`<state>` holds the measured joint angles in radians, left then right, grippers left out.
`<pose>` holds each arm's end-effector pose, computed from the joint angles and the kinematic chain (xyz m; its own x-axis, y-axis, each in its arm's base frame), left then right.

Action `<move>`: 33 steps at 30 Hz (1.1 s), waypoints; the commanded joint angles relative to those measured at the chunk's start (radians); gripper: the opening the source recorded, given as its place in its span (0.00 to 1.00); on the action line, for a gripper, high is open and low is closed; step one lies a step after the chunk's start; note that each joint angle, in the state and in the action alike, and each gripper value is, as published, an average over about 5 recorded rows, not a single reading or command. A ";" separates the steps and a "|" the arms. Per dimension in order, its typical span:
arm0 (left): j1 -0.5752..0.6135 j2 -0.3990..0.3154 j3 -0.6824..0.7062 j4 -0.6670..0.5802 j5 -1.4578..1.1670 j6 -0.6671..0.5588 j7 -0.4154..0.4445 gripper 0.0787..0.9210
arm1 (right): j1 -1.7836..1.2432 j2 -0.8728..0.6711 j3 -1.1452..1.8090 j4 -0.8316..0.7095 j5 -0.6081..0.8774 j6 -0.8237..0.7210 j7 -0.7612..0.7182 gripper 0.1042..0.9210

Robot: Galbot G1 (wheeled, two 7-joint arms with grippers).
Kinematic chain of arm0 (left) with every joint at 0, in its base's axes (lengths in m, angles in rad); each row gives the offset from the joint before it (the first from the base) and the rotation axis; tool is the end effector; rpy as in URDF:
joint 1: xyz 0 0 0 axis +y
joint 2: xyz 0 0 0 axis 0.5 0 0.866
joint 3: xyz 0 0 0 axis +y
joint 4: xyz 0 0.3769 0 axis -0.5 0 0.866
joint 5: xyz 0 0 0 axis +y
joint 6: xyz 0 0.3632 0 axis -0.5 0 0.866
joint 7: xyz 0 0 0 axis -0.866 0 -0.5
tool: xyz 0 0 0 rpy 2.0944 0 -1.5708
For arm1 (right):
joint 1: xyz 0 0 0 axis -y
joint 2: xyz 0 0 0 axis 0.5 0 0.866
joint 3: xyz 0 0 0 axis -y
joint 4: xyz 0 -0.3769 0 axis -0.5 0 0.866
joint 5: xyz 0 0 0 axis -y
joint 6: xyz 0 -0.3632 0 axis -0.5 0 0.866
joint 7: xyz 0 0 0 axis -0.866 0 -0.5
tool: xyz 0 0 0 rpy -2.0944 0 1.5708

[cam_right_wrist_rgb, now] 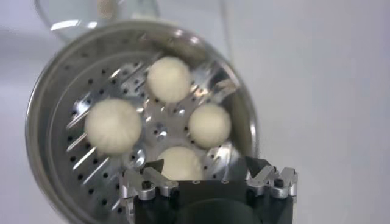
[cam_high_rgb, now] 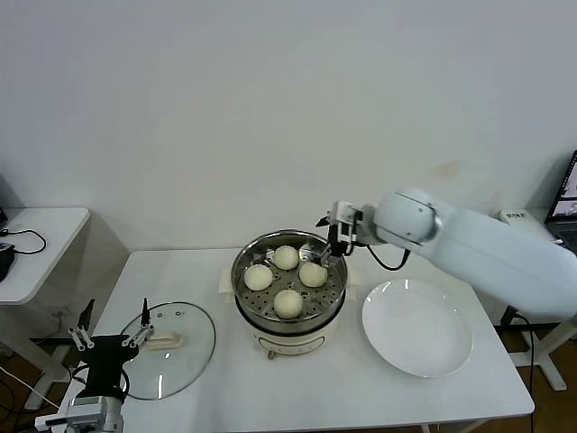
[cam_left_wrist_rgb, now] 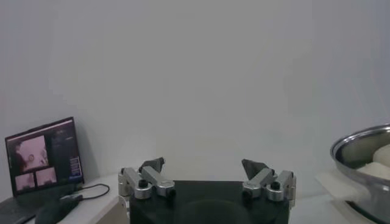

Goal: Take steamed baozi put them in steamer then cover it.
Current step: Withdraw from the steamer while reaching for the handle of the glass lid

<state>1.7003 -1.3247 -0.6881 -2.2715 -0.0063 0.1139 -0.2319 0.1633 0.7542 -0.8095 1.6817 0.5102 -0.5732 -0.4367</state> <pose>0.1401 0.0789 -0.2676 -0.9759 -0.2171 -0.0201 -0.2136 0.9337 0.2875 0.4850 -0.0052 -0.0919 -0.5594 -0.5185 0.6467 -0.8241 0.2639 -0.5012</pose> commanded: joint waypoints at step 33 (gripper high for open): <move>0.062 0.222 -0.053 0.395 1.219 -0.172 0.096 0.88 | -1.718 0.587 1.701 0.228 -0.310 0.664 0.228 0.88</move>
<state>1.7064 -1.2019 -0.7164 -2.0127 0.6410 -0.0243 -0.1684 -1.3487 1.2369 0.7089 1.8667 0.2230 0.0516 -0.1926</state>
